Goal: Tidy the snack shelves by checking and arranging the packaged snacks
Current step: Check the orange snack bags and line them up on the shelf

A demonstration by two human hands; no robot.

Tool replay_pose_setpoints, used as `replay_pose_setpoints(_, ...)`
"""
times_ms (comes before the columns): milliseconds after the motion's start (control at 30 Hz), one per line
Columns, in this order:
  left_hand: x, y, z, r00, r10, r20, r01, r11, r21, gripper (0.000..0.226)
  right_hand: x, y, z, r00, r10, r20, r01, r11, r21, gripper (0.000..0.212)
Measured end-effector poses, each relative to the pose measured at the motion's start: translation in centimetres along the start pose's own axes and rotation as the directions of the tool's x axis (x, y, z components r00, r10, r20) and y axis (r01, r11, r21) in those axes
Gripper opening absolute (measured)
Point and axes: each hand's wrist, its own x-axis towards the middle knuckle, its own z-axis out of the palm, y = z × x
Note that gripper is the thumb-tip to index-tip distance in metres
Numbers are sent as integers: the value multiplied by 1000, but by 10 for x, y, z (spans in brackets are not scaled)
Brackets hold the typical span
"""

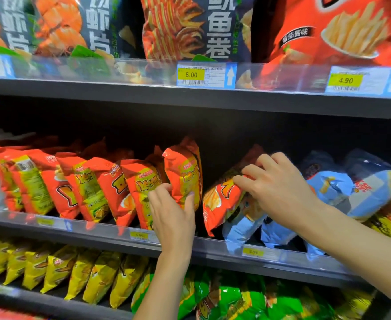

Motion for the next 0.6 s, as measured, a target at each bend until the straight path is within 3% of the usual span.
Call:
replay_pose_setpoints(167, -9, -12, 3, 998, -26, 56, 21, 997, 81, 57, -3, -2, 1, 1000, 10, -3, -10, 1000, 9, 28)
replay_pose_setpoints(333, -11, -10, -4, 1000, -13, -7, 13, 991, 130, 80, -6, -1, -5, 1000, 7, -5, -6, 1000, 28, 30)
replay_pose_setpoints(467, -27, 7, -23, 982, 159, -102, -162, 986, -28, 69, -11, -3, -9, 998, 0, -64, 2, 1000, 31, 25)
replay_pose_setpoints(533, -37, 23, -32, 951, 309, 3, -307, 947, -94, 62, -13, -5, -16, 998, 6, -68, -2, 999, 47, 38)
replay_pose_setpoints(600, -46, 35, -35, 896, 406, 181, -388, 913, -127, 69, -15, -7, -26, 998, 7, -63, -4, 998, 58, 39)
